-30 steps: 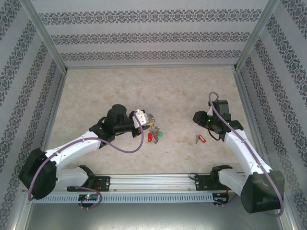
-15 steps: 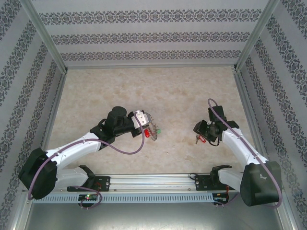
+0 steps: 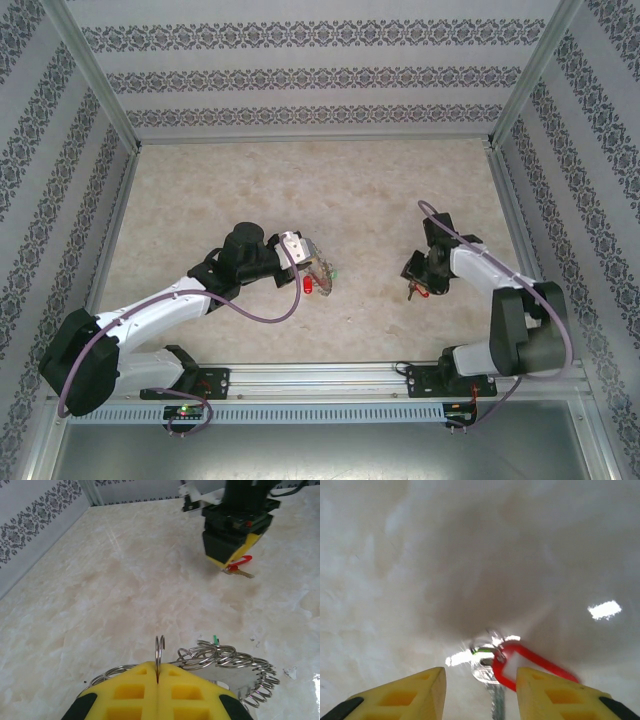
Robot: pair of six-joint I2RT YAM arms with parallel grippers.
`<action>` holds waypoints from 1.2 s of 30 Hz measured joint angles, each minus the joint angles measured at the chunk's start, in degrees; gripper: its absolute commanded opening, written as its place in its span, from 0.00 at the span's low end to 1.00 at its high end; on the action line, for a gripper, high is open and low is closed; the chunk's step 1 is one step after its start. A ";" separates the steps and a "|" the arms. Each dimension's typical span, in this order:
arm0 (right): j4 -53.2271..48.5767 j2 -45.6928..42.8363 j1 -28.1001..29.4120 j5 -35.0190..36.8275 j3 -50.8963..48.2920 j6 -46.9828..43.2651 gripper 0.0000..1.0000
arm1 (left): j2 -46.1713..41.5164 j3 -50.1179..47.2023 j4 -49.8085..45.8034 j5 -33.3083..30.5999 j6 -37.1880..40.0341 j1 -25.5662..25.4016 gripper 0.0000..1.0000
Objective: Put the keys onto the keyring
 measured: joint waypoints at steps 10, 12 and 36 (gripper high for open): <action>0.92 7.45 -0.37 1.27 3.87 -3.34 0.34 | 0.00 0.02 -0.07 0.72 0.00 0.00 0.00; 1.16 7.45 -0.35 0.98 3.93 -3.80 0.33 | 0.02 0.04 -0.20 0.98 0.00 0.00 0.00; -0.31 3.04 0.09 -1.49 1.60 -4.24 0.25 | 0.07 0.50 -1.75 1.51 0.00 0.00 0.00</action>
